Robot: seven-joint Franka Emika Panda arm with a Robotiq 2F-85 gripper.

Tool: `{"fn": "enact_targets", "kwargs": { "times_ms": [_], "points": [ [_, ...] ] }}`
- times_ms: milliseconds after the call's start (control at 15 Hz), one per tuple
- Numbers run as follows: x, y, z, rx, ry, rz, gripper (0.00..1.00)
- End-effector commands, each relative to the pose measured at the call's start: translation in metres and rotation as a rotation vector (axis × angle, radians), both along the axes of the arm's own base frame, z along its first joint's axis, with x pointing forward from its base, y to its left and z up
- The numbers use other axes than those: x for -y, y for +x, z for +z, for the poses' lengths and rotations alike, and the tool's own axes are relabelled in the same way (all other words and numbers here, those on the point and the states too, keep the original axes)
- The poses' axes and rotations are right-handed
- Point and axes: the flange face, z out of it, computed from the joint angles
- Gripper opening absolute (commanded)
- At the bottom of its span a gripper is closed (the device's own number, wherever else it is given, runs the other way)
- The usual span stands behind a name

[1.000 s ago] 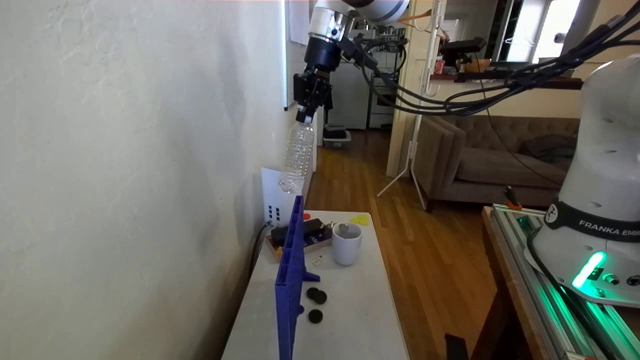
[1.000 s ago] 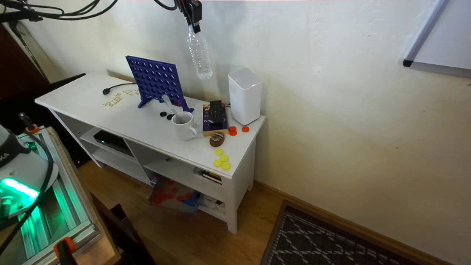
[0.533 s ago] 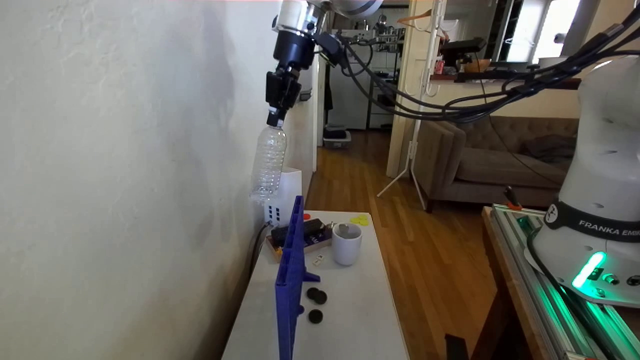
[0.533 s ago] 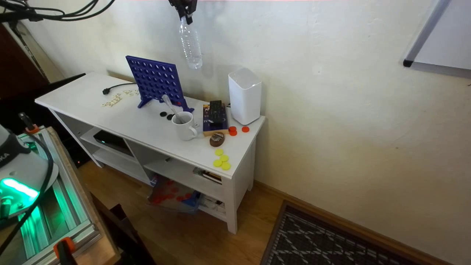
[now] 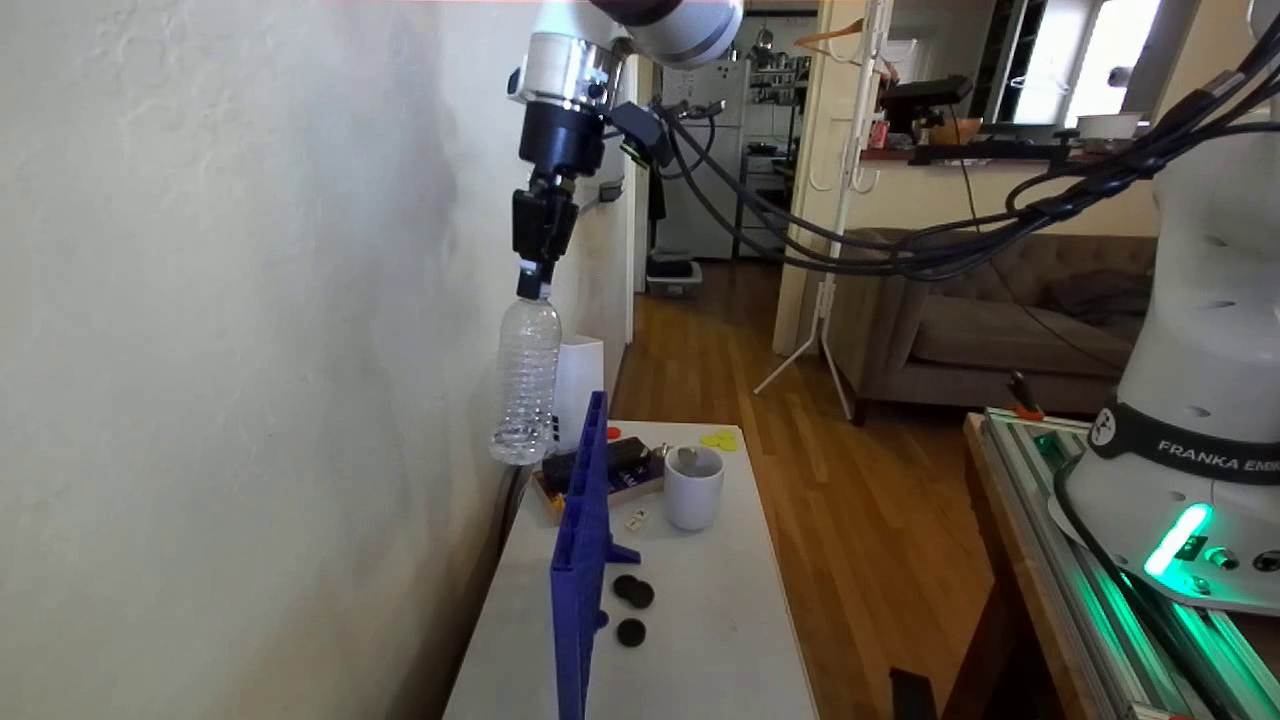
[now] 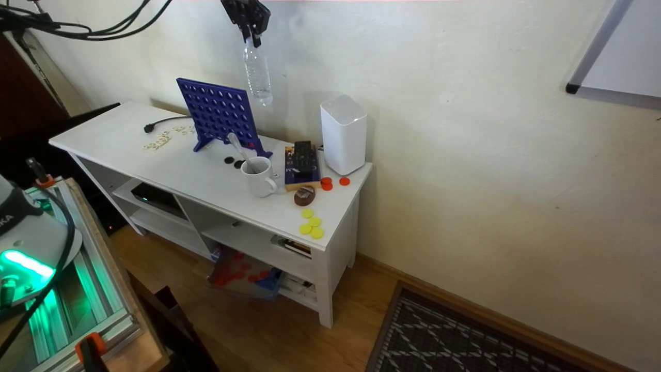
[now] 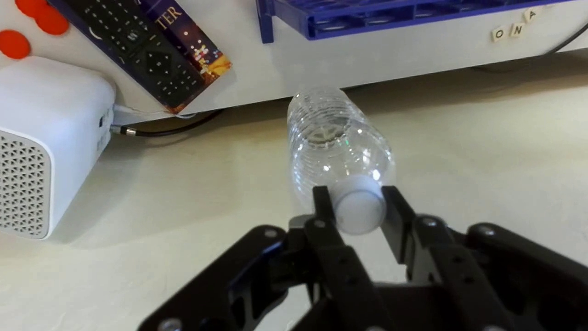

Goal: Move the clear bottle to the back left side of the counter.

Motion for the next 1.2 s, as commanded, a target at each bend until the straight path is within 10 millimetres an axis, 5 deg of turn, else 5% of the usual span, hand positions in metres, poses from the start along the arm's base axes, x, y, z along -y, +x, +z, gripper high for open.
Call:
{"fn": "enact_targets", "kwargs": {
  "times_ms": [0, 600, 667, 933, 1000, 1133],
  "points": [
    [-0.025, 0.012, -0.017, 0.015, -0.014, 0.017, 0.08],
    [-0.041, 0.009, -0.059, -0.047, -0.018, 0.023, 0.08],
    [-0.037, 0.008, -0.062, -0.045, -0.004, 0.033, 0.31],
    [-0.038, 0.008, -0.063, -0.048, -0.006, 0.030, 0.31],
    [-0.034, 0.008, -0.064, -0.062, -0.012, 0.033, 0.08],
    [-0.038, 0.008, -0.068, -0.078, -0.029, 0.038, 0.08]
  ]
}}
